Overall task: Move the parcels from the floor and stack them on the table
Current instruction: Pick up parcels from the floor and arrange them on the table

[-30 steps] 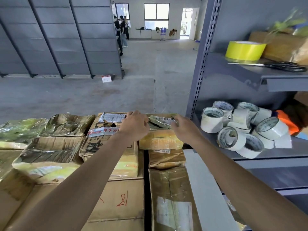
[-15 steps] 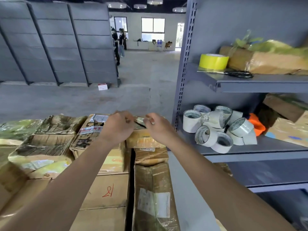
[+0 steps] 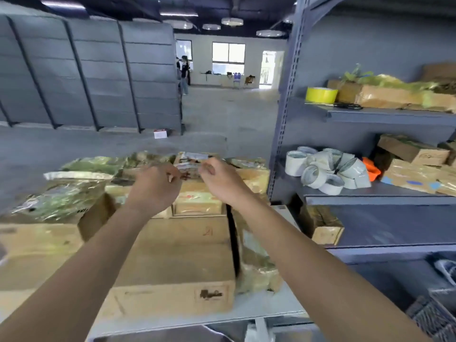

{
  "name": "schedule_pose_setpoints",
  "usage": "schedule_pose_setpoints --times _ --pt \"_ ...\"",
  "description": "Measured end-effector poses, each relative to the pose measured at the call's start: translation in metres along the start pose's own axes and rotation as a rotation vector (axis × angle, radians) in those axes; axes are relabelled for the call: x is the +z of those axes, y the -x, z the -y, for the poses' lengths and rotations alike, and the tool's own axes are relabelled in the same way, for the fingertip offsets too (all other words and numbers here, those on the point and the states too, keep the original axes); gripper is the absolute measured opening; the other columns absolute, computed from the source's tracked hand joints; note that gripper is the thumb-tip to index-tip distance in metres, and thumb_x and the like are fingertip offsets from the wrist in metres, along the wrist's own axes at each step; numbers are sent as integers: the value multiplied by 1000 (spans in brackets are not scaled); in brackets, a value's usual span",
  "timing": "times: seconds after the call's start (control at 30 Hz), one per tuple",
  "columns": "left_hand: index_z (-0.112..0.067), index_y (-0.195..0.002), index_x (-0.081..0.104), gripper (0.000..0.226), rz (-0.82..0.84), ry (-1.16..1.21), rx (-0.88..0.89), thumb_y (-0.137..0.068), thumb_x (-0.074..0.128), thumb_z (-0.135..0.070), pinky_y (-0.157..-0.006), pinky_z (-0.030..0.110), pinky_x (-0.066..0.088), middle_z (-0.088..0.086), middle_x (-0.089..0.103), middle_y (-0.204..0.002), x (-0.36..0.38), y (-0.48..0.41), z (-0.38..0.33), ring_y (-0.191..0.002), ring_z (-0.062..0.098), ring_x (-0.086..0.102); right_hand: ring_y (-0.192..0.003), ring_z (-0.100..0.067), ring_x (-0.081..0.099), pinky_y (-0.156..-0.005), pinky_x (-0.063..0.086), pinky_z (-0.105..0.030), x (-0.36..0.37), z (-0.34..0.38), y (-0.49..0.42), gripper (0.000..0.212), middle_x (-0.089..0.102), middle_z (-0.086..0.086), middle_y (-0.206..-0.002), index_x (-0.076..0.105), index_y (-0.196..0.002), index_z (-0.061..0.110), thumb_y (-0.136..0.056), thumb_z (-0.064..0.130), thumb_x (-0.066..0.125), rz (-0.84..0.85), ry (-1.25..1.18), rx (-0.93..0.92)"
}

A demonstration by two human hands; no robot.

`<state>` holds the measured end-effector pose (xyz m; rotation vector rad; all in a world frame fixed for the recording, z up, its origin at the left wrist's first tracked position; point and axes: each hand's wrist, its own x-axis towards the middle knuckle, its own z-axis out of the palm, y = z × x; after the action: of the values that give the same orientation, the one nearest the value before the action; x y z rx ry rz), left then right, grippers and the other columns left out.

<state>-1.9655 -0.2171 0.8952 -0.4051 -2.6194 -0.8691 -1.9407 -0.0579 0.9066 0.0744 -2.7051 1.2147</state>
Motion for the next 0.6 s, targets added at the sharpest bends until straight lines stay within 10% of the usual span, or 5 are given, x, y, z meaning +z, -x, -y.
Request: schedule_pose_setpoints --times 0.6 --pt "-12 -93 70 24 -305 -170 -679 -83 49 -16 -78 27 42 11 66 -102 -264 341 273 -98 30 59 -113 -18 55 -91 43 -30 363 242 187 35 59 0 -127 54 -129 24 -99 38 44 632 -159 -266"
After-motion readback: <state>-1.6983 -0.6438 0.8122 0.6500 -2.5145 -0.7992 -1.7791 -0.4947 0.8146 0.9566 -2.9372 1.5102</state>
